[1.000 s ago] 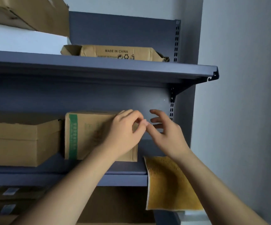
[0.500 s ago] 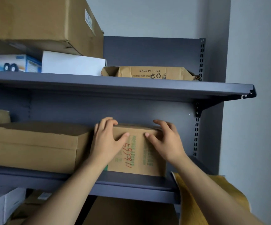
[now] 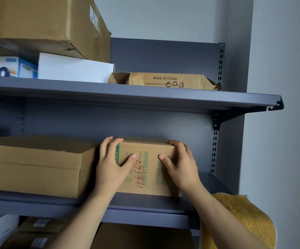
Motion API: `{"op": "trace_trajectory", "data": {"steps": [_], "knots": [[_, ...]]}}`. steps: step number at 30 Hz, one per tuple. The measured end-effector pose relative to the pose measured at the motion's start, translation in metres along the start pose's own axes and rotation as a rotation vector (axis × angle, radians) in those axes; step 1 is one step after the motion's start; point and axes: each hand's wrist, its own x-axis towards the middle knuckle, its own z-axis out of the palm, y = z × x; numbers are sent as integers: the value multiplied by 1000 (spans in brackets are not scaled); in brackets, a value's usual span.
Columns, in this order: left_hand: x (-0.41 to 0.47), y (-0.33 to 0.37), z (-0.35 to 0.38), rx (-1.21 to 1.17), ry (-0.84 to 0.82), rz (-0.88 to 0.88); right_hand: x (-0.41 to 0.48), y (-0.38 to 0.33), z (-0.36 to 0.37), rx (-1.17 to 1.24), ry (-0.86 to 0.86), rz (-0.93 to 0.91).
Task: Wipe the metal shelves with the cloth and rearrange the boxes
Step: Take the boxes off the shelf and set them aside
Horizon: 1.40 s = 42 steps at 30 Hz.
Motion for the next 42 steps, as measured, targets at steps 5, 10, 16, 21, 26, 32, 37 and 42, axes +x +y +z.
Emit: {"op": "trace_trajectory", "data": {"steps": [5, 10, 16, 21, 26, 32, 37, 42], "knots": [[0, -2, 0, -107, 5, -115, -7, 6, 1, 37, 0, 0], [-3, 1, -4, -167, -56, -212, -17, 4, -1, 54, -4, 44], [-8, 26, -19, -195, -55, -195, -30, -10, -25, 78, 47, 22], [-16, 62, -38, -209, -64, -187, -46, -29, -58, 73, 75, -20], [-40, 102, -63, -214, -86, -165, -79, -43, -91, 96, 105, -16], [-82, 137, -104, -172, -95, -158, -130, -62, -118, 137, 102, -22], [-114, 155, -139, -134, -106, -163, -175, -76, -128, 181, 106, -23], [-129, 164, -171, -161, -106, -170, -201, -99, -133, 171, 118, -19]]}}
